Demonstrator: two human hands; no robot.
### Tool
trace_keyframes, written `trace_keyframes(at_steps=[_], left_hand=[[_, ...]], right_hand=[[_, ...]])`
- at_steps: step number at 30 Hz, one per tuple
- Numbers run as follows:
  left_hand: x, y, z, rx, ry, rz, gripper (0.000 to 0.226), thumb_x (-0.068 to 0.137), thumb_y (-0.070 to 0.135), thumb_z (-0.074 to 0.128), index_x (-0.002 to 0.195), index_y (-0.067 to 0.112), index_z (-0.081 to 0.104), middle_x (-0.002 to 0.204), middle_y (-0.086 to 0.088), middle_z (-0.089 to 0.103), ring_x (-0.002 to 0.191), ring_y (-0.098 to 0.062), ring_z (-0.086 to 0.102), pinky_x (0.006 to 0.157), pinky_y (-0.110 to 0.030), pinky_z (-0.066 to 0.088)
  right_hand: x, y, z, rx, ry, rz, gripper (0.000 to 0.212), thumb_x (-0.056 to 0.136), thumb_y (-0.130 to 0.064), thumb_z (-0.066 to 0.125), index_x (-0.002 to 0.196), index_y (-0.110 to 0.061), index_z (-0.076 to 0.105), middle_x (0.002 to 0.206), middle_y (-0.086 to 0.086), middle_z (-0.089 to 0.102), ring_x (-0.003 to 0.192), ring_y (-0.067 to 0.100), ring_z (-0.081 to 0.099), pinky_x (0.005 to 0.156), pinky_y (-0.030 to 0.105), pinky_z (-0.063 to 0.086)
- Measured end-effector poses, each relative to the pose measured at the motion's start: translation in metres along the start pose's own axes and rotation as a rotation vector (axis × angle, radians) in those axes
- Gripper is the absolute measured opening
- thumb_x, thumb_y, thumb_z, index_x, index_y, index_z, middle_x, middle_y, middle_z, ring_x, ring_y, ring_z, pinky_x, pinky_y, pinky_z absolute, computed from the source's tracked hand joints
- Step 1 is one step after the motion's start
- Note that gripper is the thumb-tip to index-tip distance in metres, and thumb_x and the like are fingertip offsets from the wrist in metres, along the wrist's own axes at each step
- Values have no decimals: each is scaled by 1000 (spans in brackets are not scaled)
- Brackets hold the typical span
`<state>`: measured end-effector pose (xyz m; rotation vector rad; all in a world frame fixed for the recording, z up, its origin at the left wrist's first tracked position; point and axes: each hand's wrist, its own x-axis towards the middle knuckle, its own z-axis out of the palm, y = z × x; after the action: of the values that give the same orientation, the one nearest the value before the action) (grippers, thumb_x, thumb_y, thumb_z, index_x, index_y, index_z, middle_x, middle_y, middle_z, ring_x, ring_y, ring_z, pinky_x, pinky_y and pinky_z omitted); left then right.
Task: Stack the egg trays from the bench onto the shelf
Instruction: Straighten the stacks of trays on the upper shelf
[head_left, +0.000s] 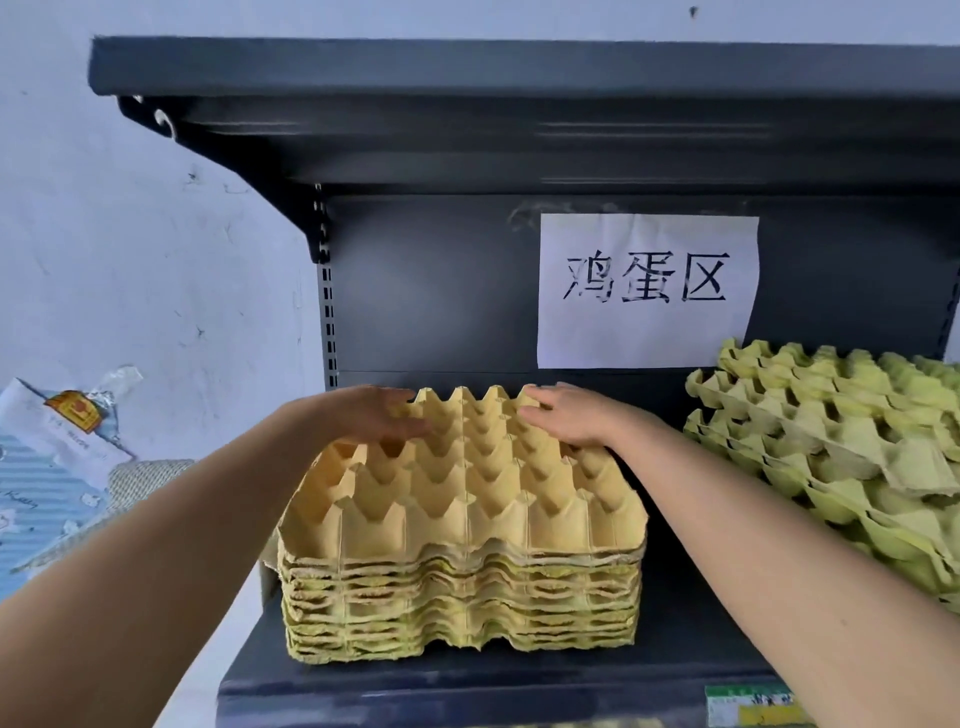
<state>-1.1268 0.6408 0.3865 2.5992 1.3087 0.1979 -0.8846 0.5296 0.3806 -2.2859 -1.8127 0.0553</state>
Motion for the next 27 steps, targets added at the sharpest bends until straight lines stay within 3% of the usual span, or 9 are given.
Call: trace_keyframes(at_steps=[4, 9, 15, 17, 20, 22, 25, 27], left_hand=[[8, 4, 1, 26, -82, 25, 74, 85, 70, 38, 150, 38, 25, 155, 3, 32, 140, -25, 33, 113, -40, 28], [18, 1, 3, -62, -126, 20, 93, 63, 78, 40, 147, 39, 31, 152, 3, 37, 135, -26, 42, 110, -41, 38], [17, 0, 9, -10, -117, 3, 80, 77, 77, 36, 148, 42, 25, 158, 1, 23, 142, -28, 28, 114, -44, 29], [15, 0, 8, -19, -131, -4, 88, 70, 80, 35, 149, 43, 23, 159, 1, 19, 143, -29, 25, 115, -47, 28], [11, 4, 4, -35, -110, 21, 73, 85, 69, 41, 149, 36, 27, 155, 4, 30, 139, -24, 35, 113, -41, 33], [2, 8, 1, -53, -61, 60, 68, 88, 63, 47, 146, 32, 36, 147, 4, 43, 131, -22, 46, 107, -36, 38], [-18, 17, 3, -128, 105, 157, 59, 85, 56, 58, 135, 25, 53, 128, 3, 61, 99, -17, 64, 91, -32, 51], [-34, 26, 8, -90, 220, 224, 53, 83, 57, 60, 126, 26, 61, 118, 5, 66, 90, -13, 65, 85, -33, 54]], right_hand=[[17, 6, 6, 1, -99, 6, 61, 95, -58, 30, 150, -35, 18, 159, -5, 10, 147, 16, 0, 119, 40, 6], [18, 8, 7, -23, -141, 30, 55, 93, -62, 29, 145, -43, 29, 157, -10, 21, 145, 18, 16, 115, 39, 18], [17, 5, 6, -10, -162, 26, 55, 95, -60, 28, 145, -40, 30, 157, -9, 21, 144, 19, 19, 116, 40, 18], [15, 5, 8, 35, -132, 32, 56, 93, -62, 31, 144, -39, 34, 155, -8, 26, 142, 19, 25, 114, 39, 23], [3, 0, 4, -11, 30, -25, 52, 93, -55, 42, 136, -27, 51, 146, -2, 43, 133, 21, 40, 106, 38, 35], [-15, -5, 0, -32, 119, -60, 49, 93, -50, 47, 130, -20, 57, 138, 2, 52, 126, 22, 47, 102, 39, 40], [-54, -7, -3, 65, 229, -76, 45, 92, -47, 50, 120, -14, 62, 123, 9, 62, 108, 26, 61, 93, 43, 48], [-87, -8, -5, 97, 279, -70, 41, 91, -47, 50, 122, -22, 63, 114, 9, 67, 96, 24, 65, 87, 40, 51]])
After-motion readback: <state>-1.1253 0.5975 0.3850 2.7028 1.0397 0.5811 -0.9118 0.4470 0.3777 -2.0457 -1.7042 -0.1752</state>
